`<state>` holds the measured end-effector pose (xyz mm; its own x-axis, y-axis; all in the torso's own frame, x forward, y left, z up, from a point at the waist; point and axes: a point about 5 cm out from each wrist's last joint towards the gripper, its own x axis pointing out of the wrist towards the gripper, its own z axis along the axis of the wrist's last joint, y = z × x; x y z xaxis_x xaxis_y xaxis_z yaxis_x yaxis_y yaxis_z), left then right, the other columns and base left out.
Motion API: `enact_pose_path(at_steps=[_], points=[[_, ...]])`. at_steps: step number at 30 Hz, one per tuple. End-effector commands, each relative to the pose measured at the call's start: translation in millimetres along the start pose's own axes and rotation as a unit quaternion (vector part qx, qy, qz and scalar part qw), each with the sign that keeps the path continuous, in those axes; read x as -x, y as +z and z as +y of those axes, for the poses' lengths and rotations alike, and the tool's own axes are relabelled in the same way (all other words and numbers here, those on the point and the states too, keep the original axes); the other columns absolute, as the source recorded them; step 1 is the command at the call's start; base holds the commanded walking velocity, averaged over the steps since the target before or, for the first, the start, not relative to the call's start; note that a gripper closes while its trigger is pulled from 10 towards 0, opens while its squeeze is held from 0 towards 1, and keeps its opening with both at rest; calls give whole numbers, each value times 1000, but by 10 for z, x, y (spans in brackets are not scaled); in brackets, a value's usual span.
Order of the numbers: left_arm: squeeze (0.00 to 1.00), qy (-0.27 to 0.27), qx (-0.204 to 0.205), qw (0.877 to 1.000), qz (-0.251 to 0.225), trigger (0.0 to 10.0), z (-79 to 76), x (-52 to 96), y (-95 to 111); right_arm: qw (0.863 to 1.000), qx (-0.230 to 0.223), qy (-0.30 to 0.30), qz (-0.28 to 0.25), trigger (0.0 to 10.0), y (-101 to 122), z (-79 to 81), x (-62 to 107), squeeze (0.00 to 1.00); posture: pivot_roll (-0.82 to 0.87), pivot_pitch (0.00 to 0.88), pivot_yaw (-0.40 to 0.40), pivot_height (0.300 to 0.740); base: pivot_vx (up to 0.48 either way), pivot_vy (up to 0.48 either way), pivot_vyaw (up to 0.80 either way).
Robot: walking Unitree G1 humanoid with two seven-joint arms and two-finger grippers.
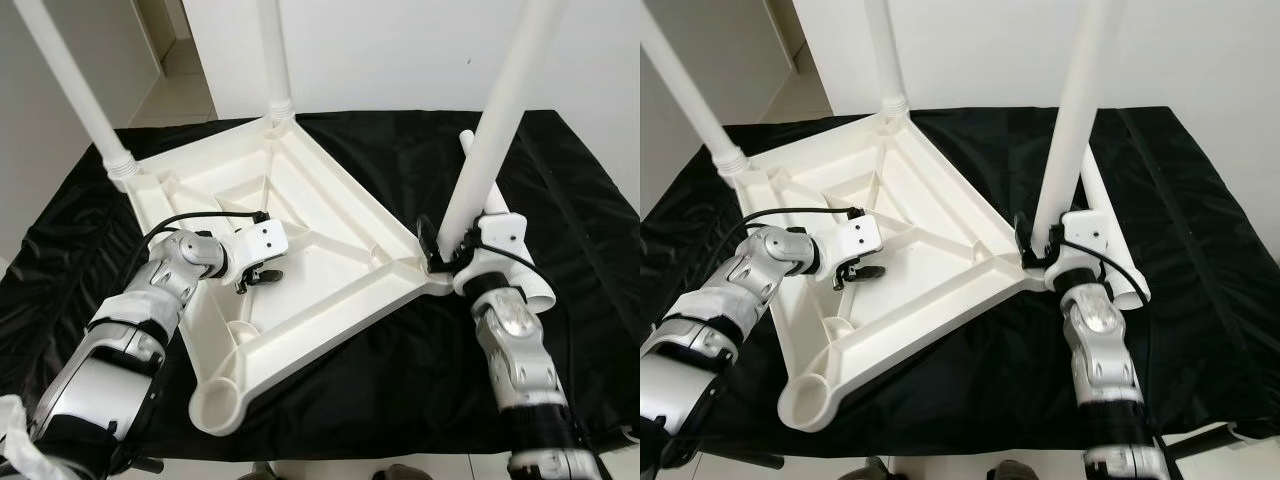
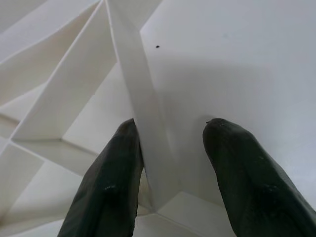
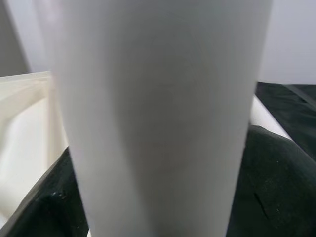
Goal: Building children table
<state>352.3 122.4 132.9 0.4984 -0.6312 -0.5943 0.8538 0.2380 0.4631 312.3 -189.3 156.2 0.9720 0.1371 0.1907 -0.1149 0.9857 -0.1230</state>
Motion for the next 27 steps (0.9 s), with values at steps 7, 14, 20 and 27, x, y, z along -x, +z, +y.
enact_pose_path(at_steps=[7,14,20,27], points=[[0,-139,1,990,-34,10000,-299,17,137,999,-14,31,5,10000,-72,148,-147,0,-82,15,102,740,0,0,0],[0,-113,11,992,-60,10000,-265,-13,265,999,-15,30,-1,10000,-67,156,-188,0,-84,17,98,740,0,0,0],[0,-60,42,993,-95,10000,-104,19,330,999,-26,10,-21,10000,-38,167,-23,0,-82,23,88,740,0,0,0],[0,13,90,980,-175,10000,244,206,425,997,-61,-23,-49,10000,16,219,272,0,-88,28,89,740,0,0,0]])
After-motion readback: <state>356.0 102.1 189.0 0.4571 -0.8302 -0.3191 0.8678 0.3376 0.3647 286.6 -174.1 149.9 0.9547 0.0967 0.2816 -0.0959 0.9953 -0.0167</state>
